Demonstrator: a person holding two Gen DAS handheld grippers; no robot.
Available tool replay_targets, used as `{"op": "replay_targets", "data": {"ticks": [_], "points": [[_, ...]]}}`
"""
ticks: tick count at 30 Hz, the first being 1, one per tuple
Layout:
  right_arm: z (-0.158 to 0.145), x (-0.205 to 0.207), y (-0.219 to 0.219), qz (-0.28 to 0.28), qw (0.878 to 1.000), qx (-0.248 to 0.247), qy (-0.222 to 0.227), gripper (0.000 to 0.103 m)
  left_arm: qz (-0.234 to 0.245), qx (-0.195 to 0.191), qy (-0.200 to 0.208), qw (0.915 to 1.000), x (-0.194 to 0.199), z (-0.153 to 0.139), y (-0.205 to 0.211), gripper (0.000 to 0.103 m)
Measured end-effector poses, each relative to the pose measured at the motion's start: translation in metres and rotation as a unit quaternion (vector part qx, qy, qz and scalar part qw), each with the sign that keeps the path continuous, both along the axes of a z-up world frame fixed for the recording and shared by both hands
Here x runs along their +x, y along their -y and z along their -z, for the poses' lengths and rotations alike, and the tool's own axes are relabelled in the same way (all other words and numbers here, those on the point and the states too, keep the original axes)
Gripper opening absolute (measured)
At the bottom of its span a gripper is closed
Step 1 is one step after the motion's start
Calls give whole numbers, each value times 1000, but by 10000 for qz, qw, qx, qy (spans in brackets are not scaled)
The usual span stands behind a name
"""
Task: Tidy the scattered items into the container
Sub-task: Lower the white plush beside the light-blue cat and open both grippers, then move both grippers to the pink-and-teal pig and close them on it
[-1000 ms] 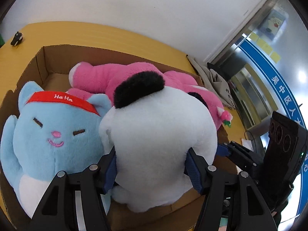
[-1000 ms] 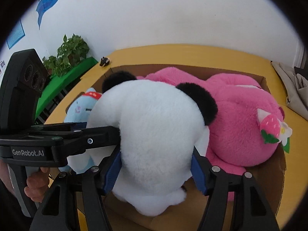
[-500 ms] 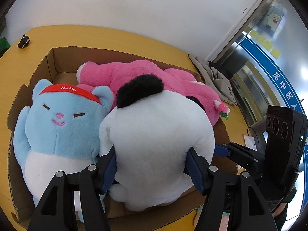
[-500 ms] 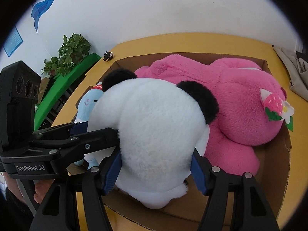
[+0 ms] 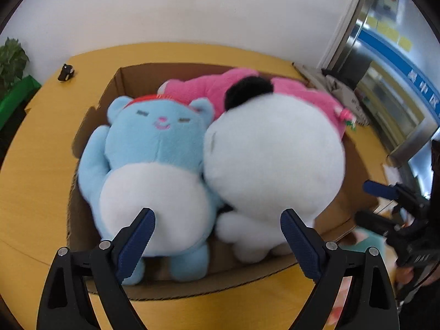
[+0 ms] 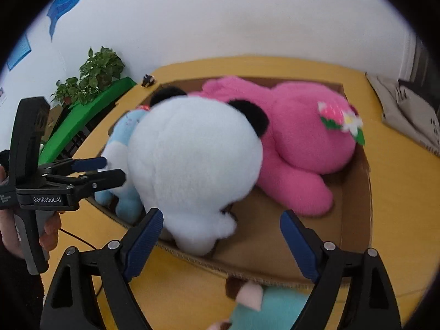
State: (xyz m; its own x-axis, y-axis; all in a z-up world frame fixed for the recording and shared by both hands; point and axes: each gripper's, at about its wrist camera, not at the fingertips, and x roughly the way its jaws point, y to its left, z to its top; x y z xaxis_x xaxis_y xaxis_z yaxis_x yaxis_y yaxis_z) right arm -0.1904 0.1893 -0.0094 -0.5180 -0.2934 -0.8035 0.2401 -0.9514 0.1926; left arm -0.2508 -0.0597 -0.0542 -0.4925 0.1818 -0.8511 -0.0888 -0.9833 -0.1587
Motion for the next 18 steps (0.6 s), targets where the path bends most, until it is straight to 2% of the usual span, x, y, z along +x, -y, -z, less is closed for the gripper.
{"op": "replay_targets", "data": {"ticks": [2, 3, 4, 7, 13, 15, 18], "points": [[26, -1, -7, 382, 9979, 391, 352, 87, 1, -51, 281, 9996, 7, 21, 1, 94], [35, 0, -11, 516, 9969, 415, 415, 88, 58, -215, 155, 9996, 12, 23, -2, 94], [35, 4, -12, 503, 9977, 354, 288, 88, 48, -243, 110, 9996, 16, 23, -2, 94], [35, 16, -11, 482, 9975, 338, 380, 88, -84, -282, 212, 9993, 28, 21, -2, 93], [36, 39, -7, 590, 9974, 299, 283, 88, -127, -347, 114, 9993, 50, 19, -1, 93], [30, 48, -2, 665, 9969, 414, 103, 88, -164, -324, 54, 9993, 55, 15, -1, 93], [-2, 83, 10, 215, 9967, 494, -605, 88, -362, -355, -152, 9986, 71, -3, 5, 94]]}}
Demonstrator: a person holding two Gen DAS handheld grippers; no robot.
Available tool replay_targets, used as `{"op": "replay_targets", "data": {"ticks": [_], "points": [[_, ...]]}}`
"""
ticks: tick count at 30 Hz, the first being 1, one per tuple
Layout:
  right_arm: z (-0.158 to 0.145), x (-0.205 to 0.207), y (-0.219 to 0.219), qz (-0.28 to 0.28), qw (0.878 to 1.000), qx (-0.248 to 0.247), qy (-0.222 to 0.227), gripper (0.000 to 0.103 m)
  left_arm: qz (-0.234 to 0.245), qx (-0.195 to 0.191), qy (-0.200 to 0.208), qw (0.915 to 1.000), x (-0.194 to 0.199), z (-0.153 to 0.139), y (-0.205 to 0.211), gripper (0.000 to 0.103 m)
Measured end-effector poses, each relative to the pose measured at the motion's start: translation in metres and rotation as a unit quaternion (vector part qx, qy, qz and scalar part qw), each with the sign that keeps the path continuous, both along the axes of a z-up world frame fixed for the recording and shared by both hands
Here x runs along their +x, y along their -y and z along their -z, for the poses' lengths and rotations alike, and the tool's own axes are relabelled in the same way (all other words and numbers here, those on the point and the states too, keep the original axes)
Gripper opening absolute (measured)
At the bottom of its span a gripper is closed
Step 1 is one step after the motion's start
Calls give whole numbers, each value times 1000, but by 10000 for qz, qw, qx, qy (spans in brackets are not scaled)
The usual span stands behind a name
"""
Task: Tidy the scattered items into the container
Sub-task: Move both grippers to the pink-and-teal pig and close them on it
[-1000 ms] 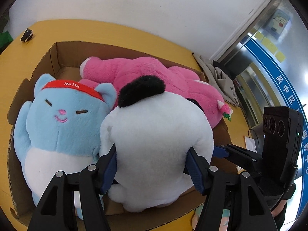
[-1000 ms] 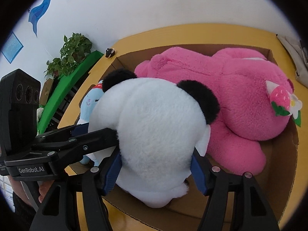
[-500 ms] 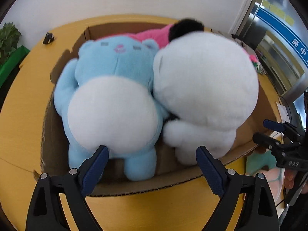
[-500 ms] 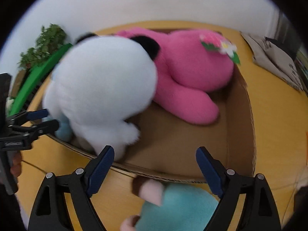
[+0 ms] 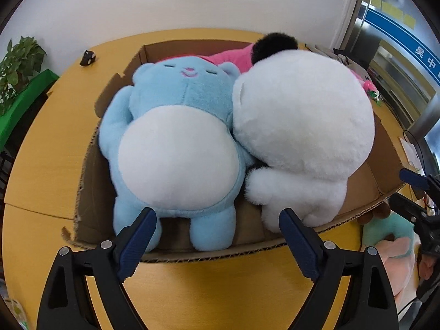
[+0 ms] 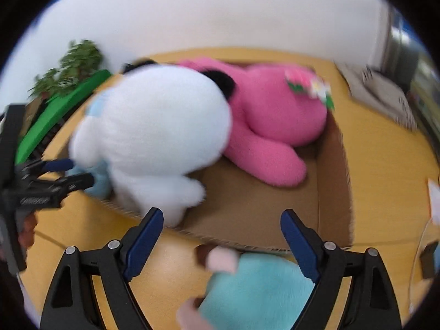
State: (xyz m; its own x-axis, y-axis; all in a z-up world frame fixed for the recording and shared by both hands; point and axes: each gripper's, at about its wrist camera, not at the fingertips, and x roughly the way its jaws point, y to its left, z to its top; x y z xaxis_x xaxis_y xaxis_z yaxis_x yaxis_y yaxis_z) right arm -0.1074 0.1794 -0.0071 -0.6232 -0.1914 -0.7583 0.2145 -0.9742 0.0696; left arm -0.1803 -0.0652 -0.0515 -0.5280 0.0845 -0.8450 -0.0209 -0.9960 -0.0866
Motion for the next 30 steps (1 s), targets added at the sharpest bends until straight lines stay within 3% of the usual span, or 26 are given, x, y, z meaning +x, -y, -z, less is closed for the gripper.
{"op": "replay_targets", "data": {"ticks": [3, 6, 10, 15, 18, 20, 23, 25, 30], "points": [[-35, 42, 2, -133, 9980, 106, -616, 90, -150, 255, -291, 9991, 26, -22, 12, 97], [-50, 72, -8, 3, 9962, -39, -875, 90, -277, 547, -519, 9968, 52, -34, 20, 103], [-36, 92, -22, 392, 9970, -138, -648, 90, -311, 619, -538, 9962, 76, -34, 19, 103], [14, 101, -37, 733, 9970, -207, 98, 90, -227, 852, -345, 9955, 92, -25, 5, 103], [37, 106, -39, 772, 9960, -313, 325, 90, -151, 950, -300, 9949, 98, -22, -3, 103], [41, 106, -43, 738, 9943, -634, 437, 90, -103, 979, -256, 9948, 100, -21, -9, 103], [45, 107, -41, 574, 9947, -717, 462, 89, -29, 996, -184, 9949, 102, -18, -19, 103], [49, 108, -38, 415, 9931, -961, 538, 81, 49, 1013, -173, 9947, 104, -18, -25, 103], [46, 116, -30, 193, 9952, -852, 452, 76, 163, 1111, -192, 9935, 109, -20, -34, 103]]}}
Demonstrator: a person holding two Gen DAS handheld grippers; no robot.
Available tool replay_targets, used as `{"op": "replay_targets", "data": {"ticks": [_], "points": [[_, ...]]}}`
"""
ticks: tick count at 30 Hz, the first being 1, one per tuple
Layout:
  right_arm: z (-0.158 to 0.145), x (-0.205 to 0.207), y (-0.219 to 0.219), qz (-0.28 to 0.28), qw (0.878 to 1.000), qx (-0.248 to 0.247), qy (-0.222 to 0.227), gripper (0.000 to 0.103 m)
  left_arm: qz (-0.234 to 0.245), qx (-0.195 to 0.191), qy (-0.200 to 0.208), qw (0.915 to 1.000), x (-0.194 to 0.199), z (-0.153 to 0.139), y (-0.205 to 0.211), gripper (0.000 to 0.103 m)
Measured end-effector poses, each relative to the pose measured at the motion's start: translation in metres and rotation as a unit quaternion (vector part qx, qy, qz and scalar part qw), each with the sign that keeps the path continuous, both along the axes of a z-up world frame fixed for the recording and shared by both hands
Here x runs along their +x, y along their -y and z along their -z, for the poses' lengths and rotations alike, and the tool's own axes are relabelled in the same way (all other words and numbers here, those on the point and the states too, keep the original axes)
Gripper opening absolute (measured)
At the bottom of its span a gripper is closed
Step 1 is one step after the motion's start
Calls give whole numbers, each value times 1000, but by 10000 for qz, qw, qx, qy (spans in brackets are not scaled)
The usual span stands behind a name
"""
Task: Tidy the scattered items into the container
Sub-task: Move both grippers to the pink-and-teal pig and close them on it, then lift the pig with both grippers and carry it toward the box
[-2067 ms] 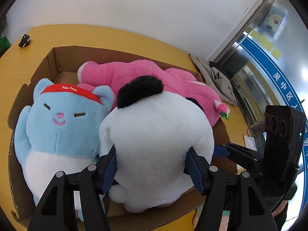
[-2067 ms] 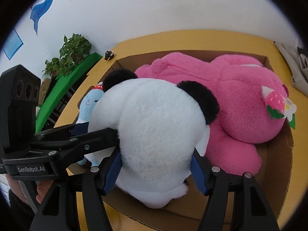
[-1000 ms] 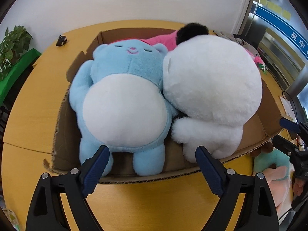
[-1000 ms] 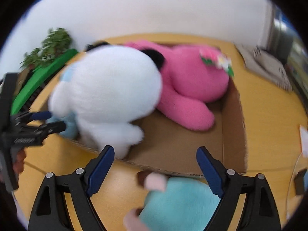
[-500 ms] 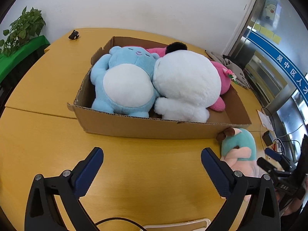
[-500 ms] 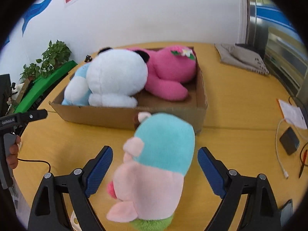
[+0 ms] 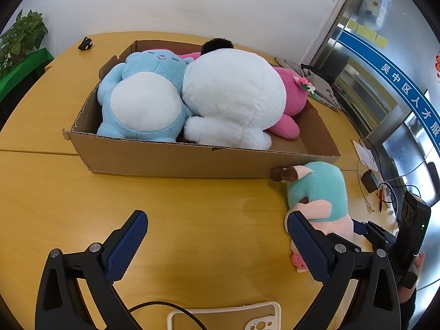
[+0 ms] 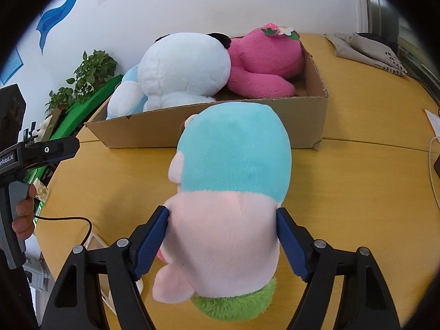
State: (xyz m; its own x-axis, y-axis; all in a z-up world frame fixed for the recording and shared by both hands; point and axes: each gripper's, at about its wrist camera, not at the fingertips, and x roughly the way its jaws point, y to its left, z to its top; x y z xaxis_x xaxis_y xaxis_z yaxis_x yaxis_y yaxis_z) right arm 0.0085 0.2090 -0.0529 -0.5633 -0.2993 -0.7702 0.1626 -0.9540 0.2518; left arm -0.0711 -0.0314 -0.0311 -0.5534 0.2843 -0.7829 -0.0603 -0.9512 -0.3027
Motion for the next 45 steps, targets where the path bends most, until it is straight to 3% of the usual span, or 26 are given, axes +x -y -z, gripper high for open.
{"op": "replay_targets", "data": {"ticks": [2, 5, 10, 16, 19, 24, 27, 34, 40, 42, 45], "points": [[-1, 3, 5, -98, 9999, 97, -30, 76, 79, 39, -47, 10000, 2, -2, -4, 103], [-4, 11, 25, -331, 9969, 670, -241, 76, 136, 123, -51, 9998, 0, -3, -11, 103], [-4, 19, 57, -715, 9847, 1483, -572, 76, 261, 130, -20, 9996, -5, -2, -26, 103], [-2, 29, 74, -1126, 9698, 1987, -851, 76, 571, 382, 115, 9976, -20, 7, -47, 103], [1, 39, 86, -1504, 9545, 2355, -1044, 76, 869, 687, 225, 9936, -24, 14, -62, 103], [10, 57, 109, -2007, 9199, 3031, -1470, 77, 951, 481, 472, 9932, -30, 31, -81, 103], [14, 61, 115, -2038, 9111, 3209, -1592, 78, 946, 604, 565, 9921, -30, 37, -75, 103], [3, 62, 109, -2059, 9133, 3075, -1700, 79, 795, 573, 523, 9938, -27, 38, -70, 101], [-36, 58, 68, -1894, 9500, 1754, -1757, 78, 644, 608, 510, 9948, -29, 41, -65, 101], [-30, 41, 61, -1761, 9621, 1542, -1398, 78, 647, 642, 517, 9945, -29, 43, -67, 101], [-3, 21, 67, -1688, 9687, 1668, -723, 78, 712, 492, 472, 9951, -28, 42, -72, 101]]}}
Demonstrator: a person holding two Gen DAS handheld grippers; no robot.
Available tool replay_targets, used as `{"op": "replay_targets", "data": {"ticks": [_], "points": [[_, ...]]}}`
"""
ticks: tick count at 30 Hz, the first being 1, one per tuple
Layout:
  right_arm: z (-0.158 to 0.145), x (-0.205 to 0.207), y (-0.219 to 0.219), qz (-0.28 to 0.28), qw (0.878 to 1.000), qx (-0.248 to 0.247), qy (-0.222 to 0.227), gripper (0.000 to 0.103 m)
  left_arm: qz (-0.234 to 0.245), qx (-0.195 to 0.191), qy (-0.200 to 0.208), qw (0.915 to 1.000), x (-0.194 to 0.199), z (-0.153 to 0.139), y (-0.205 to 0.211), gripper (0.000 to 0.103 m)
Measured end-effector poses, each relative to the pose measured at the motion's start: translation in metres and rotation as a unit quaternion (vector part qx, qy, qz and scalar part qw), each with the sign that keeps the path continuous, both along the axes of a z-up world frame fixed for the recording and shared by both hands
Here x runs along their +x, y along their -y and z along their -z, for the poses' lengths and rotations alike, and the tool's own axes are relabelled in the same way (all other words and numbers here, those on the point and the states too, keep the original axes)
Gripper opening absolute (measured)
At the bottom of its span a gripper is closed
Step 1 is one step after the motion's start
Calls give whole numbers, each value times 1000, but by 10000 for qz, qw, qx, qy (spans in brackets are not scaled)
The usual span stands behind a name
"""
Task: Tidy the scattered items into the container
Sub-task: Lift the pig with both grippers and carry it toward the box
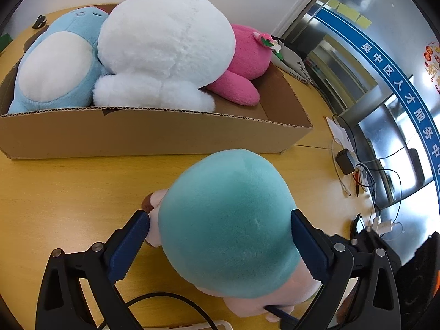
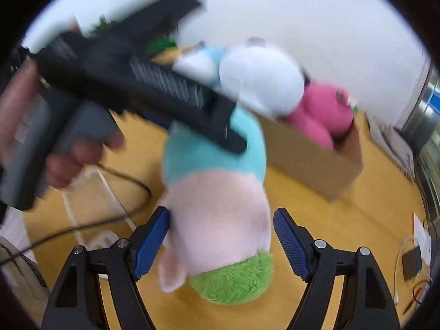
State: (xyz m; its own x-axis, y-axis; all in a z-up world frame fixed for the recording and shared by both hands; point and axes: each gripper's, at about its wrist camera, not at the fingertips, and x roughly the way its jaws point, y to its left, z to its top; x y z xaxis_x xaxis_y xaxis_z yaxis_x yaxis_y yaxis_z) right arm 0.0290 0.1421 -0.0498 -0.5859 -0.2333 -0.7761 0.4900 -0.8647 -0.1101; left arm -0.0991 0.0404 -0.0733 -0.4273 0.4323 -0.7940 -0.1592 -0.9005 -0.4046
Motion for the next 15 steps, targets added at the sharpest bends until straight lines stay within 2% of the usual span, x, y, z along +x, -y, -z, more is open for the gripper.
{"op": "replay_targets", "data": {"ticks": [2, 5, 10, 12, 15], "points": [[2, -3, -3, 62, 9994, -313, 141, 77, -48, -83, -96, 9999, 3, -2, 0, 101], [-2, -6, -5, -31, 9995, -271, 152, 72, -85, -324, -365, 9988, 11, -10, -3, 101], [9, 7, 8, -191, 9994, 260, -93, 71, 21, -820, -918, 9924, 25, -25, -15, 101], [13, 11, 12, -223, 9990, 357, -164, 71, 0, -853, -1086, 9904, 27, -31, -14, 101], [17, 11, 10, -207, 9991, 324, -164, 71, -39, -617, -1144, 9915, 24, -35, -7, 101]]}}
